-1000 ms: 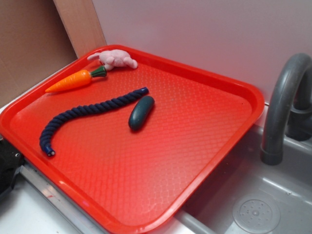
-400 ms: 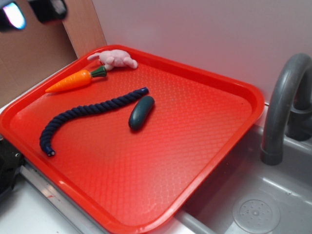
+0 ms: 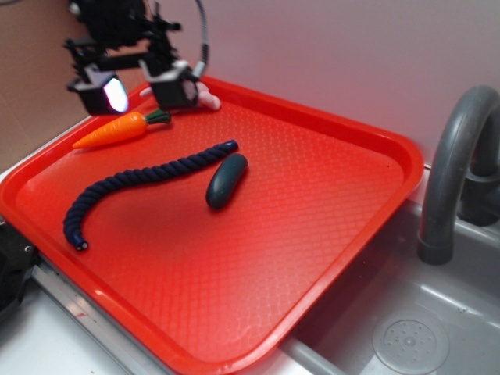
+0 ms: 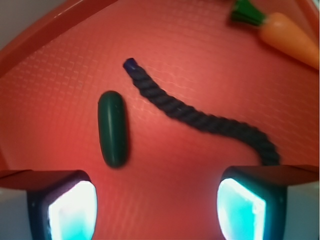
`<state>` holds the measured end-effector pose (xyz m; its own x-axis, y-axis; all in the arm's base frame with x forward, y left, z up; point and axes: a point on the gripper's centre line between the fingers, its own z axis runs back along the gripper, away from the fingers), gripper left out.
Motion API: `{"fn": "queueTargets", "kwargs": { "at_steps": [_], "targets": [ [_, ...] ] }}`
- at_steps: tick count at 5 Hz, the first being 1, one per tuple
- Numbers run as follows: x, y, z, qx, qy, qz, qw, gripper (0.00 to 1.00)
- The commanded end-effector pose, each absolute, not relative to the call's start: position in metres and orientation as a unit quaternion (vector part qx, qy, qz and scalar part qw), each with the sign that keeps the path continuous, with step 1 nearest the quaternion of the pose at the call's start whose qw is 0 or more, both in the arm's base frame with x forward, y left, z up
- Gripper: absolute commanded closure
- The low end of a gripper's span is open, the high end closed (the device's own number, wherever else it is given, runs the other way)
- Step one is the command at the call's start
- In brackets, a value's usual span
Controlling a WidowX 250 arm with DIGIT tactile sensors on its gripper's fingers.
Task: Grab the plastic pickle.
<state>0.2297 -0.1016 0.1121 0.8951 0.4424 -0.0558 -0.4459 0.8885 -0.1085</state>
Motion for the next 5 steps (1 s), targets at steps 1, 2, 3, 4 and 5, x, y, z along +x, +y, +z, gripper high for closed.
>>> {"fn": "queueTargets", "kwargs": {
  "at_steps": [1, 2, 3, 4, 5],
  "targets": [
    [0.257, -0.134, 0.073, -0.136, 0.029, 0.139, 0.980, 0.00],
    [0.259, -0.136, 0.051, -0.113, 0.045, 0.126, 0.984, 0.00],
    [0.257, -0.142, 0.035, -0.071, 0.051, 0.107, 0.990, 0.00],
    [0.252, -0.148, 0.027, -0.047, 0.054, 0.104, 0.992, 0.48],
    [0.245, -0.147, 0.045, -0.031, 0.025, 0.102, 0.994, 1.00]
  ]
}}
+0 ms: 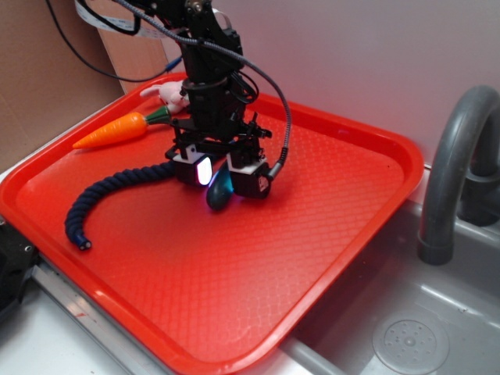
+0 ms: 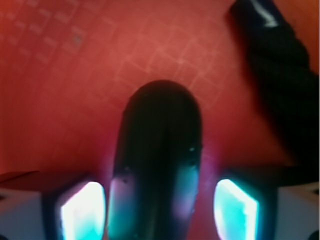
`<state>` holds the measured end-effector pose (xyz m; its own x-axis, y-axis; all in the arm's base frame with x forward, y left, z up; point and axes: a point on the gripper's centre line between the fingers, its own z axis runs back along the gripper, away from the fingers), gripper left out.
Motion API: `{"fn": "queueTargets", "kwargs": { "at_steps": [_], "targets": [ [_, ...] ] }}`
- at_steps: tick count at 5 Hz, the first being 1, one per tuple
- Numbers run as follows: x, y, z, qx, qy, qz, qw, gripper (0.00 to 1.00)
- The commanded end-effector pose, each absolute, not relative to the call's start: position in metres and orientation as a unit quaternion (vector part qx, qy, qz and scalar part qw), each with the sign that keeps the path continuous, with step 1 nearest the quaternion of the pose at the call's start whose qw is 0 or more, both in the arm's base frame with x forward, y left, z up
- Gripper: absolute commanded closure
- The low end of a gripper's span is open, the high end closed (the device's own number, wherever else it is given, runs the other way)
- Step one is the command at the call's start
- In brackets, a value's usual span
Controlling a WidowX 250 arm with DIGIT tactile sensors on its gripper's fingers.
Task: Grab the plastic pickle.
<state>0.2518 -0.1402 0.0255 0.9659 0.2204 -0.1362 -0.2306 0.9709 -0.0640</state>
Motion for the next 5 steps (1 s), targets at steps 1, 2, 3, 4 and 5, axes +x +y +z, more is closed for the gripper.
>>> {"fn": "queueTargets", "kwargs": {
  "at_steps": [1, 2, 3, 4, 5],
  "targets": [
    [0.237, -0.140, 0.095, -0.030, -0.018, 0.102, 0.994, 1.00],
    [0.229, -0.123, 0.144, -0.002, -0.057, 0.017, 0.998, 1.00],
    [0.216, -0.096, 0.194, -0.009, -0.052, -0.047, 0.997, 1.00],
    [0.198, -0.088, 0.244, 0.014, -0.075, -0.033, 0.997, 1.00],
    [0.181, -0.076, 0.278, -0.021, -0.088, 0.066, 0.994, 1.00]
  ]
}}
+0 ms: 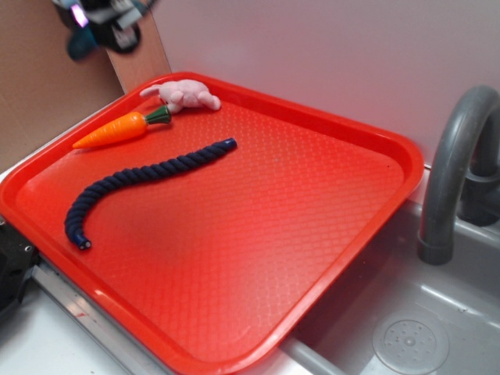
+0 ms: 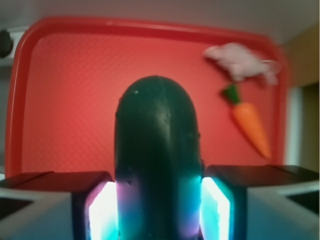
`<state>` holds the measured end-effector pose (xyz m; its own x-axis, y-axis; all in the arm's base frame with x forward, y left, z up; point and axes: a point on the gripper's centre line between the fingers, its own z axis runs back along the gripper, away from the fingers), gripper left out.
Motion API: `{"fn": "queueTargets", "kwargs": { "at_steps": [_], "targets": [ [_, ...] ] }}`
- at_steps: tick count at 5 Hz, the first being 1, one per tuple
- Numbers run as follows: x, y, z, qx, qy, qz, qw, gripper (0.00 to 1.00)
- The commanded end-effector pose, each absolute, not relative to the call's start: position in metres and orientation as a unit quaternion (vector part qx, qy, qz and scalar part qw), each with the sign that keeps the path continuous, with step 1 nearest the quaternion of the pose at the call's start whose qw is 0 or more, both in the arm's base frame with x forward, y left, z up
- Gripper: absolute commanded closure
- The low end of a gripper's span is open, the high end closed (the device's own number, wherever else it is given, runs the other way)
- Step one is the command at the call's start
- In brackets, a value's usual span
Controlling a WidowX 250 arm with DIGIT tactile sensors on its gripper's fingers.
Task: Grab the plastic pickle.
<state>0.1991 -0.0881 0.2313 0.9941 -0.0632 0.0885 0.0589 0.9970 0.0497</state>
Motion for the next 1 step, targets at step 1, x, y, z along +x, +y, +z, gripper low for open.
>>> {"fn": "queueTargets", "kwargs": {
  "at_steps": [1],
  "targets": [
    [0.1899, -0.0726, 0.2723, -0.016, -0.059, 0.037, 0.997, 1.00]
  ]
}}
